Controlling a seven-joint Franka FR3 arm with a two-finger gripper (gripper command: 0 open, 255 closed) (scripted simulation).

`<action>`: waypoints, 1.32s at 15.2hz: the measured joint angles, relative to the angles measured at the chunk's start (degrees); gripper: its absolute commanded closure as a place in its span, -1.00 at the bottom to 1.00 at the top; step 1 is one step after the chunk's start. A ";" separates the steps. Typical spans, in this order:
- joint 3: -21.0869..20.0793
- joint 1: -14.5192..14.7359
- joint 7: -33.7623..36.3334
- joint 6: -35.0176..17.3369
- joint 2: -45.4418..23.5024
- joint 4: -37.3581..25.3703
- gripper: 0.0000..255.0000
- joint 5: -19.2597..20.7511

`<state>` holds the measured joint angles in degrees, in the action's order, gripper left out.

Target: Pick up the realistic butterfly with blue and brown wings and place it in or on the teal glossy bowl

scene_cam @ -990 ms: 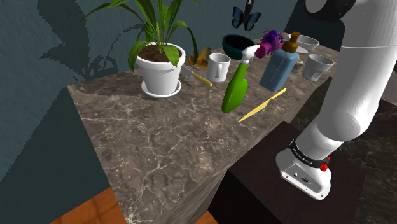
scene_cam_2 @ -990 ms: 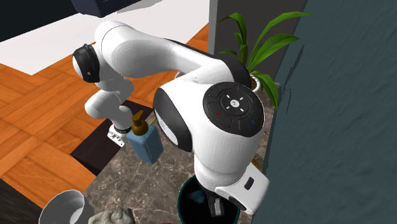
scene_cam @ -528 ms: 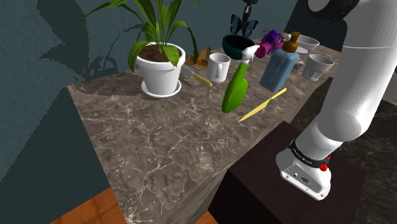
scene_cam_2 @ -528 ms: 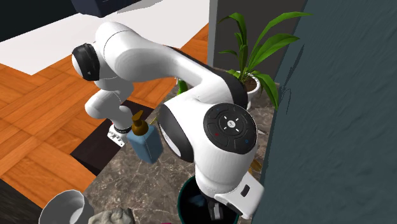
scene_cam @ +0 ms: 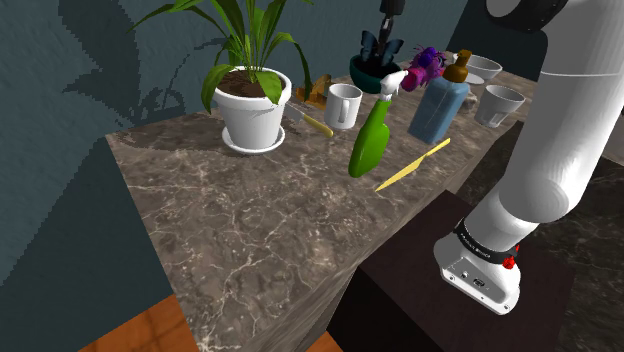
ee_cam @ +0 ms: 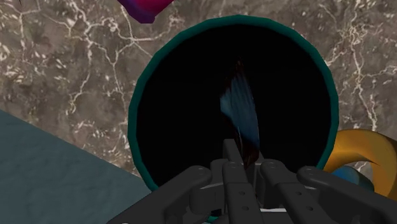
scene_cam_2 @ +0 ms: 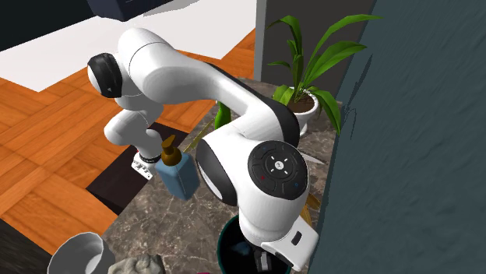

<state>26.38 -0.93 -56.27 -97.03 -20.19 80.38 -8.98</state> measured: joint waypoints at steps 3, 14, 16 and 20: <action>0.00 0.00 0.00 -0.04 0.00 0.04 -1.00 0.00; 0.09 -1.33 -0.04 7.21 -1.70 -8.87 -1.00 -0.64; 0.10 -1.39 -0.01 7.82 -1.71 -9.45 -1.00 -0.65; 0.10 -1.44 0.01 8.15 -1.80 -9.83 -1.00 -0.68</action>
